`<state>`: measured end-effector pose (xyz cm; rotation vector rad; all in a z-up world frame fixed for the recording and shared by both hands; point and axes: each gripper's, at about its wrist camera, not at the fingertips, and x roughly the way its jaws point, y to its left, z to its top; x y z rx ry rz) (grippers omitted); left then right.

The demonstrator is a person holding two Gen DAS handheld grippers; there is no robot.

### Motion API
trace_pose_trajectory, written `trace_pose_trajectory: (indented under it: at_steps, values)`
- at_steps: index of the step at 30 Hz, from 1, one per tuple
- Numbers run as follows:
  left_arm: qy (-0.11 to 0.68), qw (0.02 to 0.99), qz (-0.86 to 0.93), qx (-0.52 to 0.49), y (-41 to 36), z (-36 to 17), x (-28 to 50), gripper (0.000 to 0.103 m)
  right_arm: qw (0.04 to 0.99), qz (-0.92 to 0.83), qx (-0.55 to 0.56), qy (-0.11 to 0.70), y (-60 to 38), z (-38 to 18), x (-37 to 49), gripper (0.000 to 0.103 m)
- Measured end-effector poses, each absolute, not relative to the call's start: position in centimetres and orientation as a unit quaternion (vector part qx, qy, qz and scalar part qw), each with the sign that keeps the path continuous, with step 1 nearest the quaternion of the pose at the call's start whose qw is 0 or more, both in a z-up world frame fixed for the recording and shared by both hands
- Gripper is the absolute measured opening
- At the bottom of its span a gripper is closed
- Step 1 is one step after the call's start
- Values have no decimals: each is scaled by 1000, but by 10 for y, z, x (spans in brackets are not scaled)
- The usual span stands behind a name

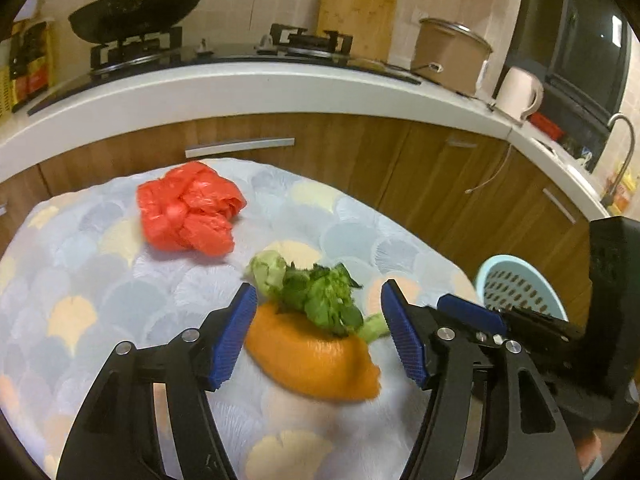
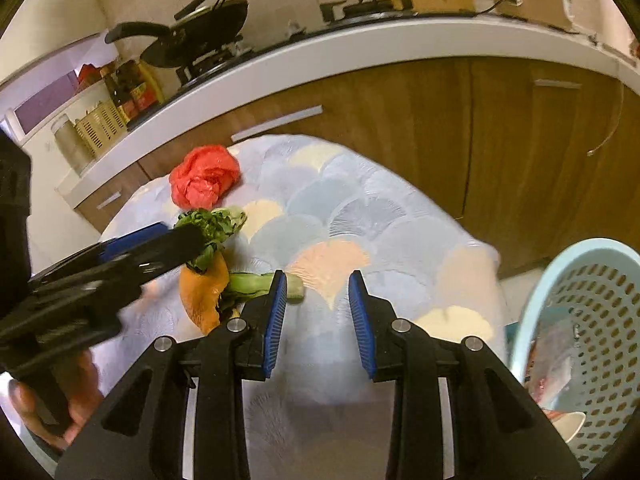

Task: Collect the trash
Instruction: 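Grasp the green vegetable stalk with the left tool while the right tool grasps the leafy greens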

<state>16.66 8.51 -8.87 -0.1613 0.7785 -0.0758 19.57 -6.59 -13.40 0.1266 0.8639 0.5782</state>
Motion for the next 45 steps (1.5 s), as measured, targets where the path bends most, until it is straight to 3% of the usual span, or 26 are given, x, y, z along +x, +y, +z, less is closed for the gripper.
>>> trace_pose_trajectory:
  at_steps: [2, 7, 11, 22, 32, 37, 39, 43, 45]
  values:
    - [390, 917, -40, -79, 86, -93, 174, 39, 859, 287, 67, 419, -62, -135, 202, 29]
    - [389, 914, -49, -101, 103, -96, 170, 32, 837, 316, 73, 441, -47, -140, 212, 29]
    - [379, 913, -59, -136, 122, -91, 153, 17, 831, 328, 71, 444, -42, -139, 204, 29]
    - [338, 927, -6, -162, 178, -74, 73, 15, 784, 444, 22, 433, -7, -125, 114, 29]
    - [349, 923, 26, -160, 200, -95, 26, 15, 844, 330, 49, 420, -16, -112, 113, 29]
    - [381, 911, 15, -160, 198, -111, 14, 17, 849, 293, 87, 430, -29, -118, 122, 29]
    - [390, 908, 4, -152, 193, -114, 11, 25, 851, 284, 92, 432, -30, -118, 124, 29]
    - [379, 916, 3, -131, 190, -106, 5, 59, 850, 272, 97, 440, -31, -123, 126, 29]
    - [365, 922, 3, -132, 194, -97, 6, 59, 848, 265, 99, 447, -26, -126, 129, 29]
